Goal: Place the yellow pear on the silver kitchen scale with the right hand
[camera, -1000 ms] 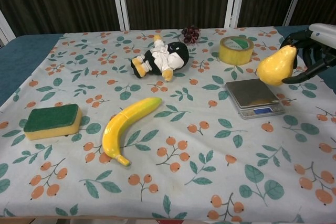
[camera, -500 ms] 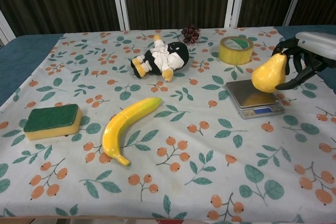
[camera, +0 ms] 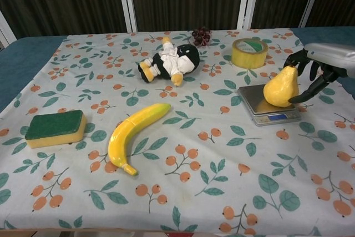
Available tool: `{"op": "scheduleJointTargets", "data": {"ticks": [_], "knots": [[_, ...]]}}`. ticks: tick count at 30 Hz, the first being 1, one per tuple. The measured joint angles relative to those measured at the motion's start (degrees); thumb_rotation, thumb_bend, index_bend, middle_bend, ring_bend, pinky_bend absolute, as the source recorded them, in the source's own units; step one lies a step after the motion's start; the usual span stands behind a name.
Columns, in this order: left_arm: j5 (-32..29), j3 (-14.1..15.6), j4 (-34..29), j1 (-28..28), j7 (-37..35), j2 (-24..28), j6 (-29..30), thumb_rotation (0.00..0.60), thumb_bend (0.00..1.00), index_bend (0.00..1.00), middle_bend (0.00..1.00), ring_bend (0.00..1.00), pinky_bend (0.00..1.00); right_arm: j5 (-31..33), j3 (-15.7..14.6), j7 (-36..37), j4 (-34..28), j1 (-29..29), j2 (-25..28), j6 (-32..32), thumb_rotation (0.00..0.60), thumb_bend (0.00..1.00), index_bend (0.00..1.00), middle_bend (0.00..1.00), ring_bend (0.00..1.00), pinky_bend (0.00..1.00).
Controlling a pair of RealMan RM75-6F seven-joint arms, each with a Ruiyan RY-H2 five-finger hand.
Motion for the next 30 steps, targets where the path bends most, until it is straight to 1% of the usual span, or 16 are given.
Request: {"op": "scheduleJointTargets", "data": {"ticks": [1, 5, 10, 13, 15, 19, 22, 25, 27, 30], "knots": [[0.04, 0.03, 0.0, 0.06, -0.03, 0.01, 0.1, 0.6, 0.52, 0.29, 0.24, 0.24, 0.44, 0.25, -0.04, -0.24, -0.38, 0.03, 0.27, -0.22, 0.6, 0.27, 0.44, 0.32, 0.23, 0.38], [0.24, 0.24, -0.02, 0.27, -0.17, 0.07, 0.3, 0.6, 0.52, 0.29, 0.24, 0.24, 0.45, 0.73, -0.25, -0.68, -1.94, 0.04, 1.39, -0.68, 0.6, 0.27, 0.31, 0.23, 0.14, 0.28], [0.33, 0.25, -0.02, 0.23, -0.08, 0.05, 0.24, 0.6, 0.52, 0.29, 0.24, 0.24, 0.45, 0.37, -0.53, -0.05, -3.63, -0.27, 2.85, -0.41, 0.6, 0.27, 0.16, 0.12, 0.05, 0.17], [0.21, 0.23, -0.03, 0.25, 0.15, 0.02, 0.22, 0.6, 0.52, 0.29, 0.24, 0.24, 0.45, -0.19, -0.7, 0.91, -5.05, -0.67, 4.04, -0.01, 0.6, 0.27, 0.12, 0.1, 0.03, 0.16], [0.15, 0.17, -0.02, 0.26, 0.33, -0.04, 0.25, 0.6, 0.52, 0.29, 0.24, 0.24, 0.45, -0.72, -0.87, 1.57, -6.68, -1.19, 5.42, 0.61, 0.6, 0.27, 0.12, 0.1, 0.03, 0.16], [0.02, 0.03, 0.02, 0.04, 0.62, -0.19, -0.06, 0.6, 0.52, 0.29, 0.24, 0.24, 0.45, -1.6, -1.53, 1.89, -11.52, -3.08, 9.6, 2.89, 0.6, 0.26, 0.1, 0.1, 0.02, 0.15], [-0.07, -0.04, 0.04, -0.09, 0.84, -0.28, -0.25, 0.6, 0.52, 0.29, 0.24, 0.24, 0.45, -1.72, -2.53, 0.6, -16.89, -5.77, 14.14, 6.11, 0.6, 0.26, 0.08, 0.1, 0.02, 0.15], [-0.34, -0.21, 0.04, -0.34, 1.05, -0.38, -0.64, 0.6, 0.52, 0.28, 0.24, 0.24, 0.45, -1.66, -3.87, -2.26, -22.61, -9.57, 18.6, 11.41, 0.6, 0.26, 0.07, 0.1, 0.01, 0.15], [-0.49, -0.28, 0.06, -0.49, 1.26, -0.47, -0.92, 0.6, 0.52, 0.28, 0.24, 0.24, 0.45, -1.77, -4.72, -3.86, -25.36, -12.59, 20.79, 16.22, 0.6, 0.26, 0.07, 0.09, 0.0, 0.15], [-0.72, -0.23, 0.0, -0.63, 1.61, -0.53, -1.37, 0.6, 0.52, 0.28, 0.24, 0.24, 0.45, -2.12, -5.76, -4.98, -27.56, -17.39, 22.66, 23.92, 0.6, 0.26, 0.07, 0.08, 0.0, 0.15]]}}
